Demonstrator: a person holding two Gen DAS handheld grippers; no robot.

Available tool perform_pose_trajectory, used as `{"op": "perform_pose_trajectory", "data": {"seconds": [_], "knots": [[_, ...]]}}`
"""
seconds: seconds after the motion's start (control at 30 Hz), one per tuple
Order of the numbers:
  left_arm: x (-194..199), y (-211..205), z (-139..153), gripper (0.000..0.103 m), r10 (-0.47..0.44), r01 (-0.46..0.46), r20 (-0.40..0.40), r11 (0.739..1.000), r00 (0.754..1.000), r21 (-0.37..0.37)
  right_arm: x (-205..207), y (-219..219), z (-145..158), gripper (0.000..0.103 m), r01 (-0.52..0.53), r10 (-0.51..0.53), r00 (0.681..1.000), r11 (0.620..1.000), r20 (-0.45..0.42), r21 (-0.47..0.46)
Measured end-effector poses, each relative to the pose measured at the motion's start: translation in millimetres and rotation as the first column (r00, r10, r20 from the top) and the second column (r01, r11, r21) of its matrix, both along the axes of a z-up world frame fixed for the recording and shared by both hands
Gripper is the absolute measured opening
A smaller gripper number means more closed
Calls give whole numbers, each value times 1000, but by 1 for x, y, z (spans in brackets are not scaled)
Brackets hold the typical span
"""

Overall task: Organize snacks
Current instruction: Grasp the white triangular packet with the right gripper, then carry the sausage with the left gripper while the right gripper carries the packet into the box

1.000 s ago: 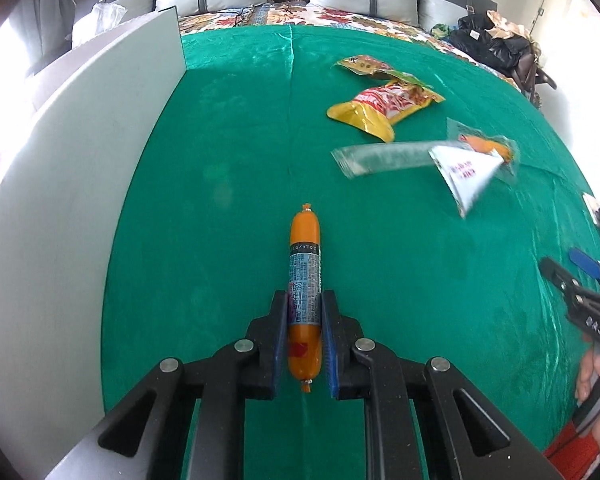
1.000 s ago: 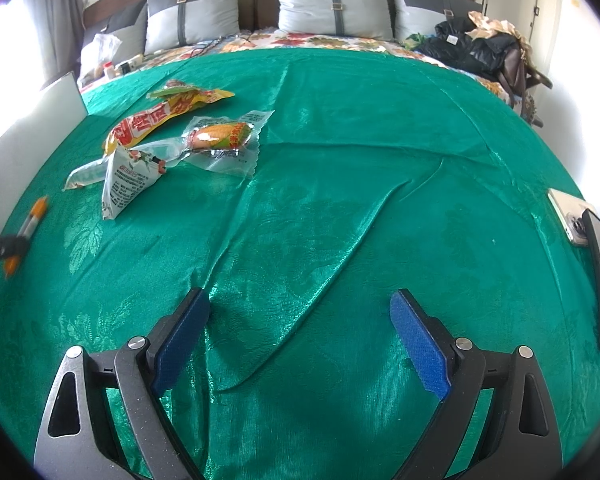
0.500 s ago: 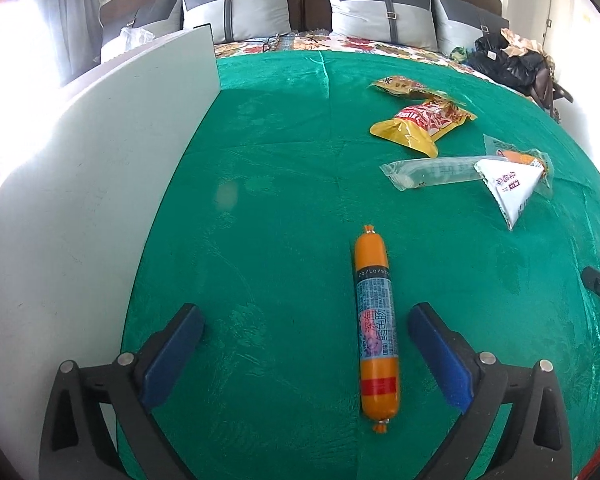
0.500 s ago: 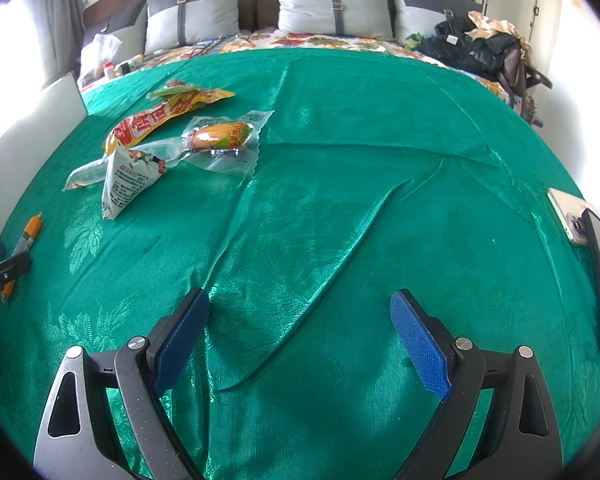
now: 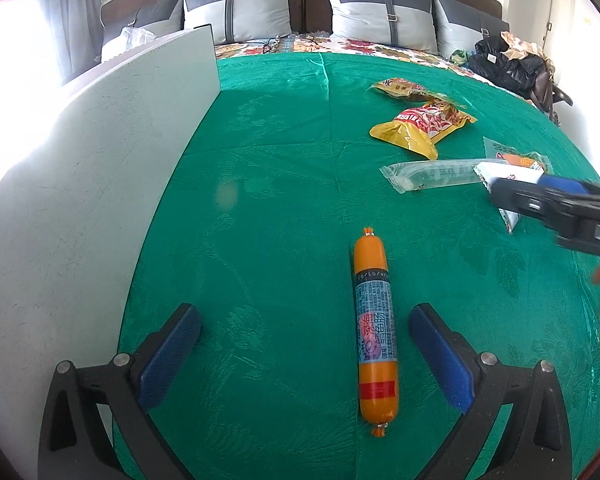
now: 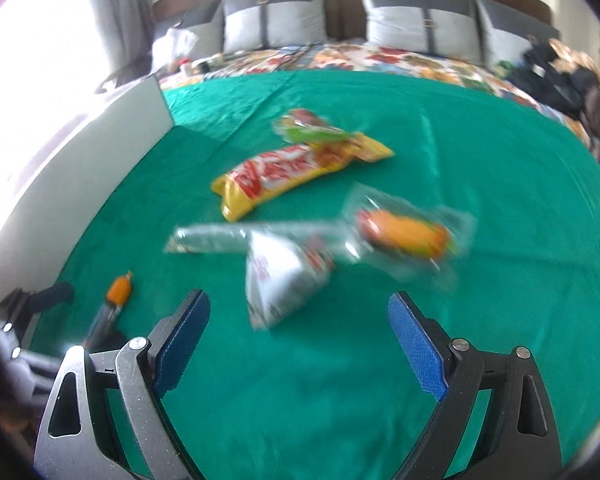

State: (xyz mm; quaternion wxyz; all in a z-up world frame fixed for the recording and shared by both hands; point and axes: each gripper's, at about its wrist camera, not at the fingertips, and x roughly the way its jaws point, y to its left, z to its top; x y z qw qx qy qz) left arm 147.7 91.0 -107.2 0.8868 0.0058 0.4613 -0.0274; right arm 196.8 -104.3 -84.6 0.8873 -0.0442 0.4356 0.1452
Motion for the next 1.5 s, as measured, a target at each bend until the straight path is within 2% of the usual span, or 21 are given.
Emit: {"op": "perform_pose_trajectory", "data": {"seconds": [0.07, 0.1, 0.13, 0.3, 0.57, 0.67, 0.7, 0.73, 0.77, 0.8, 0.83, 0.9, 1.0, 1.03, 1.1, 1.23, 1.37, 1.5], "knots": [[0, 0, 0, 103, 0, 0, 0, 1000, 1000, 0, 12, 13, -7, 89, -27, 26, 1000, 999, -15, -44], [0, 0, 0, 103, 0, 0, 0, 1000, 1000, 0, 15, 15, -11, 76, -36, 34, 999, 997, -30, -61], [0, 0, 0, 103, 0, 0, 0, 1000, 1000, 0, 17, 16, -14, 50, -39, 35, 998, 996, -51, -79], [0, 0, 0, 103, 0, 0, 0, 1000, 1000, -1, -5, -6, -9, 48, -7, 5, 998, 999, -57, -36], [0, 0, 0, 103, -2, 2, -5, 1000, 1000, 1, -84, -63, -8, 48, 86, -83, 994, 995, -71, 55], [2, -1, 3, 100, 3, -4, -69, 1000, 998, -1, -105, -82, -6, 48, 149, -137, 985, 982, -103, 119], [1, -4, 6, 89, 4, -4, -81, 1000, 997, -1, -107, -86, -4, 48, 163, -148, 982, 977, -113, 136], [-1, -7, 10, 69, -2, 2, -82, 1000, 997, -1, -107, -88, -2, 48, 173, -156, 981, 974, -115, 147], [-3, -12, 13, 57, -15, 16, -83, 1000, 996, 1, -107, -89, 2, 48, 180, -165, 981, 972, -106, 153], [-4, -17, 15, 30, -34, 34, -89, 999, 995, 0, -107, -90, 5, 48, 183, -170, 981, 971, -93, 153], [-5, -23, 16, 15, -58, 59, -102, 998, 993, 5, -107, -90, 8, 48, 185, -174, 981, 970, -83, 156], [-9, -27, 18, 15, -83, 81, -120, 997, 989, -16, -110, -91, 9, 48, 187, -176, 981, 967, -77, 174], [-25, -21, 24, 15, -86, 71, -125, 989, 988, -127, -116, -91, 10, 48, 175, -163, 983, 966, -81, 192], [-33, -17, 28, 15, -89, 66, -120, 981, 989, -183, -119, -91, 9, 48, 174, -159, 983, 963, -88, 206], [-47, -12, 36, 15, -98, 68, -112, 967, 989, -246, -122, -93, 7, 48, 181, -160, 981, 958, -107, 222], [-69, 0, 63, 15, -102, 72, -78, 945, 992, -318, -123, -87, 2, 48, 186, -160, 978, 960, -136, 211], [-91, 30, 107, 15, -63, 57, -5, 925, 998, -375, -128, -50, 15, 48, 99, -72, 989, 971, -129, 216], [-108, 80, 142, 15, 42, -15, 65, 932, 997, -363, -133, 21, 53, 48, -69, 93, 993, 962, -79, 264]]}}
